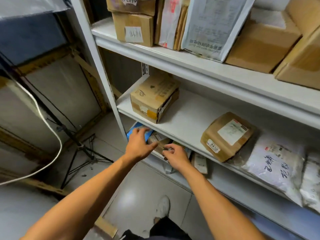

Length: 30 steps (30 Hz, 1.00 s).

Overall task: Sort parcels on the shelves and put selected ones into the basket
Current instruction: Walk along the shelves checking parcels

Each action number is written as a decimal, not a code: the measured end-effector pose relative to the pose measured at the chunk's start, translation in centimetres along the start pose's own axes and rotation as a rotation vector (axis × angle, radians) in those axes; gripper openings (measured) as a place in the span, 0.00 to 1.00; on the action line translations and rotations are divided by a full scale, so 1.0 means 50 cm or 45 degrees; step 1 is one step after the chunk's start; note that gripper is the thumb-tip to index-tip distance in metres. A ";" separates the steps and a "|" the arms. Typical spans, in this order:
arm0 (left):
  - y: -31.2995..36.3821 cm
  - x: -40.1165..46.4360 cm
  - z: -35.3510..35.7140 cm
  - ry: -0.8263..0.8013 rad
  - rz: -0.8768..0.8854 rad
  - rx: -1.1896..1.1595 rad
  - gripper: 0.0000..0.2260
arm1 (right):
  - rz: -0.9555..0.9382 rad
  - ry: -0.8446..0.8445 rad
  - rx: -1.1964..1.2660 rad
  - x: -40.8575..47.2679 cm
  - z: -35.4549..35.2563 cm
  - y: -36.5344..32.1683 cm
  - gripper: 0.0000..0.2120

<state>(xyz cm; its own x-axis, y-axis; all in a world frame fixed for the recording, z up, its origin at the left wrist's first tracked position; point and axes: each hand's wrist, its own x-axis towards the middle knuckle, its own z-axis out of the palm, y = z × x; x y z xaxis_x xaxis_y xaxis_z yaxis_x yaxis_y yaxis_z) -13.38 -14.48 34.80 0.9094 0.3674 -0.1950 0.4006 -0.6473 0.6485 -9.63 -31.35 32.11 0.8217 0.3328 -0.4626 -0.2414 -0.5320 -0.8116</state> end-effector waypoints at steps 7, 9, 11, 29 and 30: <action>0.043 0.258 -0.070 0.336 0.079 0.322 0.57 | 0.011 0.061 0.105 0.147 0.018 -0.050 0.11; 0.048 0.326 -0.083 0.261 0.120 0.473 0.57 | 0.020 0.075 0.130 0.171 0.016 -0.057 0.09; 0.045 0.370 -0.088 0.092 0.135 0.637 0.56 | 0.060 0.079 0.164 0.182 0.015 -0.062 0.09; -0.167 0.173 -0.132 -1.075 -0.184 -1.473 0.43 | 0.140 0.119 1.600 0.121 0.106 -0.088 0.33; -0.178 0.169 -0.134 -1.088 -0.174 -1.441 0.45 | 0.170 0.101 1.550 0.119 0.111 -0.082 0.39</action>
<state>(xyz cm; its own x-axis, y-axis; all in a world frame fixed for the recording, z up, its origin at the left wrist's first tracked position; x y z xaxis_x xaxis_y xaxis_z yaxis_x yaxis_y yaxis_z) -10.01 -1.14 32.30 0.8216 -0.3902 -0.4157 0.5554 0.3831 0.7381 -6.62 -22.85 30.70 0.7724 0.2604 -0.5793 -0.6158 0.5304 -0.5827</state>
